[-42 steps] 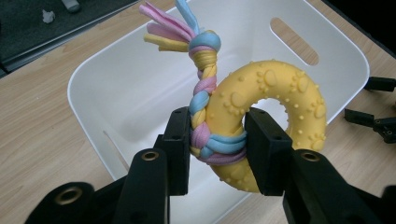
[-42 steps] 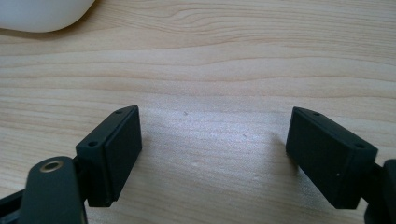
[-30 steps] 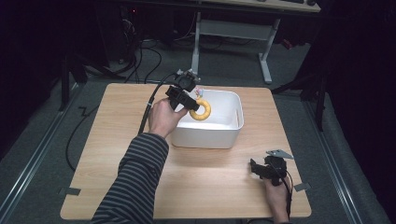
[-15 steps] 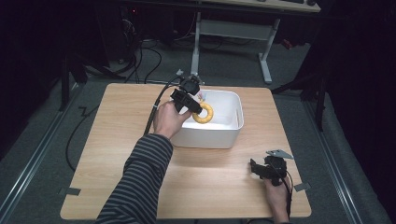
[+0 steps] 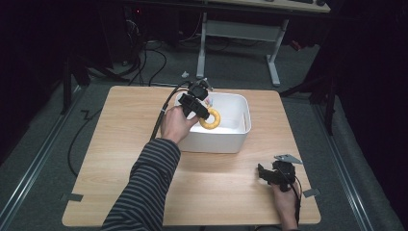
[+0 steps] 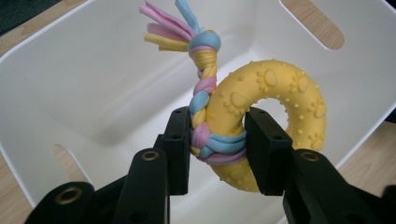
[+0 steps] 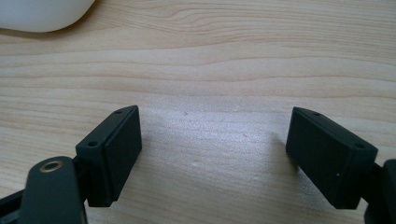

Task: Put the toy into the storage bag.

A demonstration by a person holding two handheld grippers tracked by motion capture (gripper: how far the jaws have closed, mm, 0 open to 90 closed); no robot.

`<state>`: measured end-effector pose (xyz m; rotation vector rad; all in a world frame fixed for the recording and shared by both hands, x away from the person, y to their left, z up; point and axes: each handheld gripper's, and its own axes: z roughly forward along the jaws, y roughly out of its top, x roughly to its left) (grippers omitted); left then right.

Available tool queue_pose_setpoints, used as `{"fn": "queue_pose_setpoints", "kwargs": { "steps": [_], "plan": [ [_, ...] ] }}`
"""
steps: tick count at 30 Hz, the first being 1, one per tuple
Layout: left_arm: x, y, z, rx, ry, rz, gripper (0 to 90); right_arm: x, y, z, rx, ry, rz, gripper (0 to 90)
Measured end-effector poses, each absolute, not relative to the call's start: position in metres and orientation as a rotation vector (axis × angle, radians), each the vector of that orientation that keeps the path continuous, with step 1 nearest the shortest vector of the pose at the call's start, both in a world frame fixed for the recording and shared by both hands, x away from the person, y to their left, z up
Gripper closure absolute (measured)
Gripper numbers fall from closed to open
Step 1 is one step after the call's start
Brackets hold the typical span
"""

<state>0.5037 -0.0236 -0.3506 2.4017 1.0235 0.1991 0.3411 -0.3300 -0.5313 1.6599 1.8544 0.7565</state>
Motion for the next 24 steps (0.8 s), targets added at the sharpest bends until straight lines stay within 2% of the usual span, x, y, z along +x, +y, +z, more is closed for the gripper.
{"fn": "queue_pose_setpoints", "kwargs": {
  "steps": [24],
  "plan": [
    [0.508,-0.018,-0.373,2.428,1.071,0.170,63.0,0.341,-0.330,-0.531,1.660,1.855,0.757,18.3]
  ]
}}
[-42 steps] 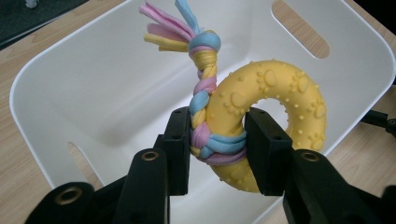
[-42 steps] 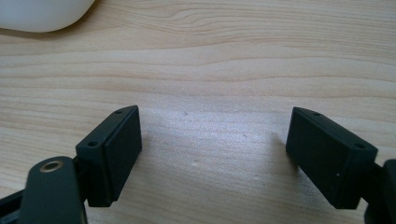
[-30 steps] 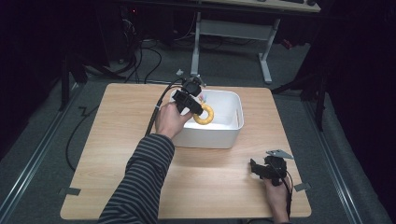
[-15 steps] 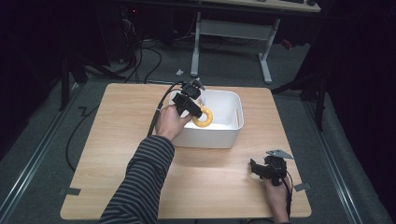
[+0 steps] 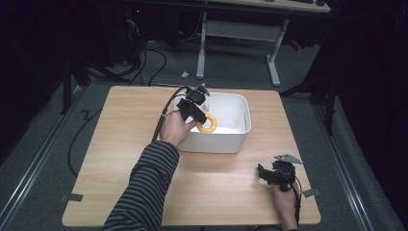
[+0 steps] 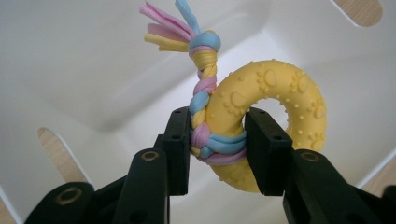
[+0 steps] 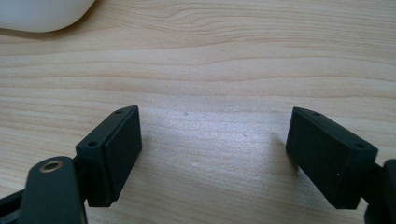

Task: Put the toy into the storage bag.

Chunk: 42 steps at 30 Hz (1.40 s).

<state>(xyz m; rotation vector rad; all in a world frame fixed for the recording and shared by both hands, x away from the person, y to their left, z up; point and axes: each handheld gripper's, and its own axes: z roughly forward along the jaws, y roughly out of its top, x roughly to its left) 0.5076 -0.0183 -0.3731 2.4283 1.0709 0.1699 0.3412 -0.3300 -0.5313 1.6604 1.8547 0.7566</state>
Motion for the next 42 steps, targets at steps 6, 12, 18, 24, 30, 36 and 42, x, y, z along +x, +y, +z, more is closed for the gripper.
{"fn": "queue_pose_setpoints", "kwargs": {
  "steps": [6,12,18,24,30,36,42],
  "plan": [
    [0.505,-0.017,-0.375,2.444,1.068,0.166,63.0,0.341,-0.330,-0.531,1.660,1.855,0.757,18.3],
    [0.505,-0.017,-0.379,2.458,1.070,0.151,62.9,0.341,-0.330,-0.531,1.661,1.855,0.757,18.3],
    [0.503,-0.016,-0.382,2.460,1.076,0.139,62.9,0.341,-0.330,-0.531,1.660,1.855,0.757,18.3],
    [0.503,-0.015,-0.382,2.455,1.084,0.134,62.7,0.341,-0.330,-0.531,1.660,1.855,0.757,18.3],
    [0.505,-0.013,-0.383,2.449,1.097,0.116,61.7,0.341,-0.330,-0.531,1.660,1.855,0.757,18.3],
    [0.503,-0.007,-0.378,2.406,1.102,0.105,49.0,0.341,-0.330,-0.531,1.660,1.855,0.757,18.2],
    [0.499,0.001,-0.370,2.402,1.093,0.152,44.1,0.341,-0.330,-0.531,1.662,1.856,0.755,18.1]
  ]
}}
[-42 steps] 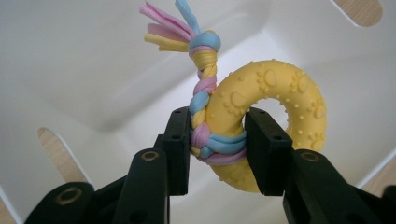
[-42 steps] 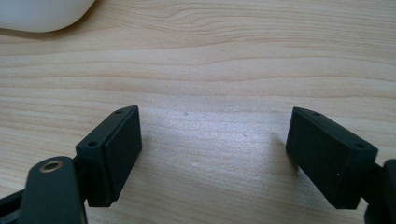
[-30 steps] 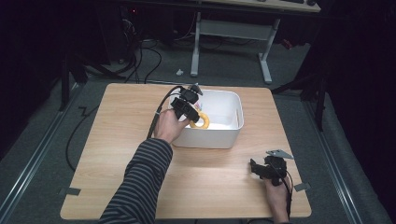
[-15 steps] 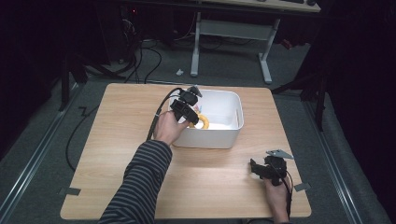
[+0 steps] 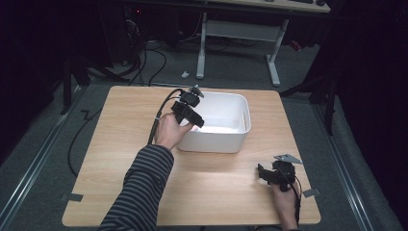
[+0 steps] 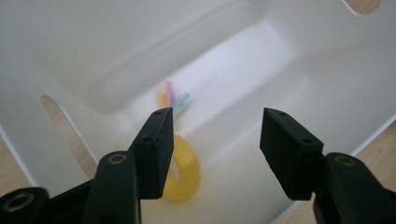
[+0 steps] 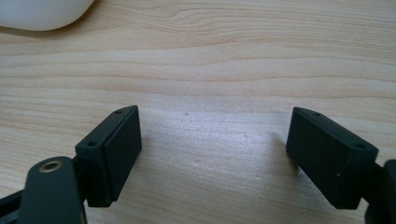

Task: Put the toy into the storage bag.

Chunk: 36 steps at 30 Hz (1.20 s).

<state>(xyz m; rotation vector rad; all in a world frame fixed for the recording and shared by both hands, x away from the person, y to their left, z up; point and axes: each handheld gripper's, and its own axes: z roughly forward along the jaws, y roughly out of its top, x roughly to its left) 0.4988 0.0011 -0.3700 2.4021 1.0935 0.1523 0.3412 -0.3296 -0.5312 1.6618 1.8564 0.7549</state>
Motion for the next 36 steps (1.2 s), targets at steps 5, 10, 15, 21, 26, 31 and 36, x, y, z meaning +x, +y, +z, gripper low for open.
{"fn": "queue_pose_setpoints", "kwargs": {
  "steps": [5,10,15,21,26,31,36],
  "plan": [
    [0.495,0.013,-0.361,2.355,1.092,0.188,43.1,0.341,-0.330,-0.531,1.661,1.857,0.756,18.1],
    [0.490,0.024,-0.354,2.326,1.091,0.230,42.4,0.341,-0.329,-0.531,1.659,1.859,0.756,18.1],
    [0.486,0.035,-0.349,2.298,1.101,0.260,42.0,0.341,-0.329,-0.531,1.659,1.859,0.756,18.1],
    [0.480,0.050,-0.341,2.250,1.111,0.292,41.7,0.341,-0.329,-0.531,1.659,1.860,0.756,18.1],
    [0.477,0.063,-0.338,2.216,1.136,0.296,41.6,0.341,-0.329,-0.531,1.659,1.860,0.757,18.1],
    [0.473,0.076,-0.340,2.187,1.164,0.292,42.9,0.341,-0.329,-0.531,1.659,1.860,0.757,18.1],
    [0.468,0.089,-0.341,2.171,1.180,0.303,42.8,0.341,-0.329,-0.531,1.659,1.860,0.757,18.1]
  ]
}}
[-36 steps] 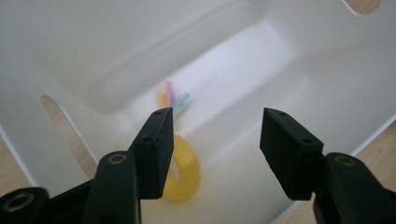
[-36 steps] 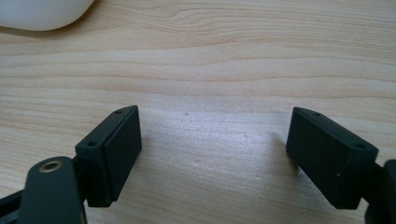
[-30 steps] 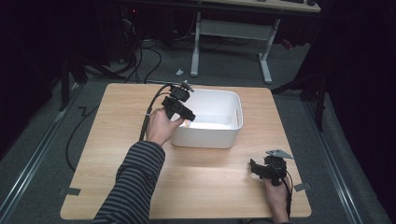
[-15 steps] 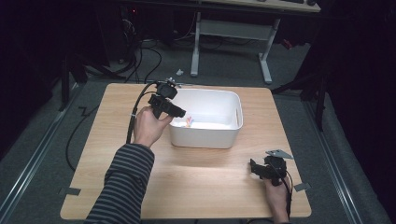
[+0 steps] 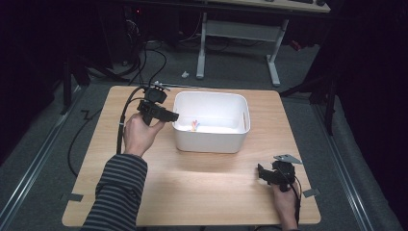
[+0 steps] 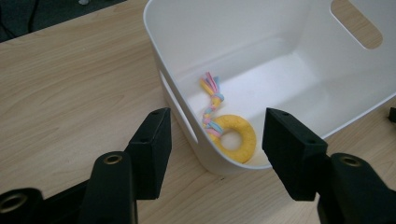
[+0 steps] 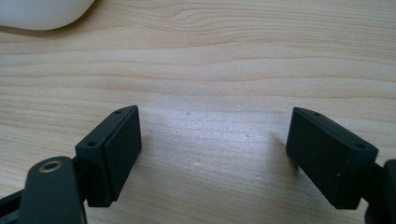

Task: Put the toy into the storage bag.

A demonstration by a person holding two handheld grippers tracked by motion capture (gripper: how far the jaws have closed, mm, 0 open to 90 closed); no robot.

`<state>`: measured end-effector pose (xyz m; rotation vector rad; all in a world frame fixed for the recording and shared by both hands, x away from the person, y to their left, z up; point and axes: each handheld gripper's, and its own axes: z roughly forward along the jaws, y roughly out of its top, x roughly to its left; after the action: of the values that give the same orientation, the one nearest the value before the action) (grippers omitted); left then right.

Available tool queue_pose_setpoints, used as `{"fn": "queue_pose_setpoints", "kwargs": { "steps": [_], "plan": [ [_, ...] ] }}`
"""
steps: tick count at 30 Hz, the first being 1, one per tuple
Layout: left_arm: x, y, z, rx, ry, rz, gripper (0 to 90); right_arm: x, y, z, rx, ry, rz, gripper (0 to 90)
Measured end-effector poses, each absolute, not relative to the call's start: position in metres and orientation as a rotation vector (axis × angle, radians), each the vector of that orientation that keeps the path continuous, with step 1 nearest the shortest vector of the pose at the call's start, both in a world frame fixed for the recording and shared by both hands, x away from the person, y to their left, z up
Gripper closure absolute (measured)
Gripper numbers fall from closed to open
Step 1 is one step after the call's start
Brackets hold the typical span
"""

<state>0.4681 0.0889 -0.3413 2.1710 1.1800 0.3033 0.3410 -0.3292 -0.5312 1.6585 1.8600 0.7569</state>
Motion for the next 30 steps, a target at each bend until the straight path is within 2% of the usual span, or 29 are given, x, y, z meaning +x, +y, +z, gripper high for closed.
{"fn": "queue_pose_setpoints", "kwargs": {
  "steps": [14,30],
  "plan": [
    [0.451,0.130,-0.347,2.115,1.260,0.326,42.4,0.341,-0.329,-0.531,1.661,1.859,0.758,18.1],
    [0.437,0.163,-0.370,2.068,1.346,0.325,41.6,0.341,-0.329,-0.531,1.659,1.860,0.758,18.1]
  ]
}}
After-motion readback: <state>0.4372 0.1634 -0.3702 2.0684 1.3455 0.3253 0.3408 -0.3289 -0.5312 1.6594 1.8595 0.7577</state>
